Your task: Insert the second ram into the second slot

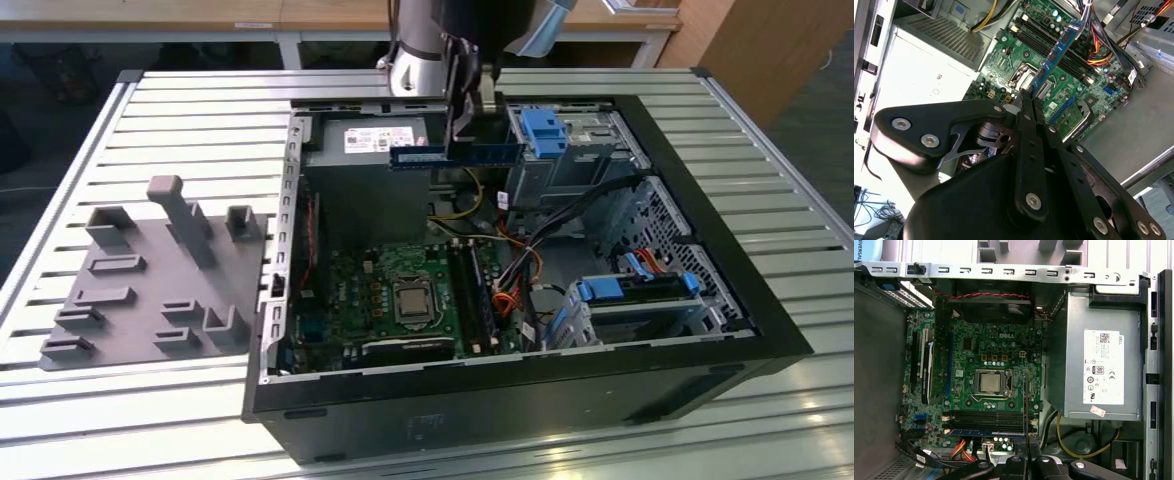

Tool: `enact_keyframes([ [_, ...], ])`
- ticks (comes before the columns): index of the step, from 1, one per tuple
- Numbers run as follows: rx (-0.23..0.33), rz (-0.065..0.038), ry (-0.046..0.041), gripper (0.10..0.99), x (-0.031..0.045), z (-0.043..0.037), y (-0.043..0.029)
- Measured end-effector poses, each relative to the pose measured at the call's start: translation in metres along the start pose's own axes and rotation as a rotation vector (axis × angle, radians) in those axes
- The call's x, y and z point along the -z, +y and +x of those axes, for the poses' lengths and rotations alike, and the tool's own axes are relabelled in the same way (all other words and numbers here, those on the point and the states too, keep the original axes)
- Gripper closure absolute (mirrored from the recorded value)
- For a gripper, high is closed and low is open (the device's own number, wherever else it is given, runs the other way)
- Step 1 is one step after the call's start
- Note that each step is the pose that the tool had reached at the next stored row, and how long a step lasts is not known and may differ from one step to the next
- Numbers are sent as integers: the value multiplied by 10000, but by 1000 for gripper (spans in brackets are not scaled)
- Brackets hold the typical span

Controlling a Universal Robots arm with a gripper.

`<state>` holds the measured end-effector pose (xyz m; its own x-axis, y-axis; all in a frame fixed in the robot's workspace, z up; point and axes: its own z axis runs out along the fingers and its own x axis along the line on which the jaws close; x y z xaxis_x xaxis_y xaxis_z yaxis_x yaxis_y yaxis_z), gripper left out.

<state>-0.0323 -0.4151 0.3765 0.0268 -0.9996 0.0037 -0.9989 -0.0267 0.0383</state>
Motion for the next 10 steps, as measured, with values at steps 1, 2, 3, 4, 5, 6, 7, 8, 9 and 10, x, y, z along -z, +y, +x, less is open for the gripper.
enact_keyframes([
  [1, 0, 0, 1, 953, 0, 8, 0],
  [2, 0, 0, 2, 953, 0, 17, 1],
  [3, 0, 0, 3, 953, 0, 26, 1],
  [4, 0, 0, 4, 953, 0, 36, 1],
  [5, 0, 0, 5, 953, 0, 45, 1],
  [6, 0, 0, 7, 953, 0, 55, 2],
  [7, -1, 0, 9, 953, 0, 66, 2],
  [8, -1, -1, 12, 953, 0, 78, 2],
  [9, -1, -1, 14, 953, 0, 89, 2],
  [10, -1, -1, 17, 953, 0, 103, 3],
])
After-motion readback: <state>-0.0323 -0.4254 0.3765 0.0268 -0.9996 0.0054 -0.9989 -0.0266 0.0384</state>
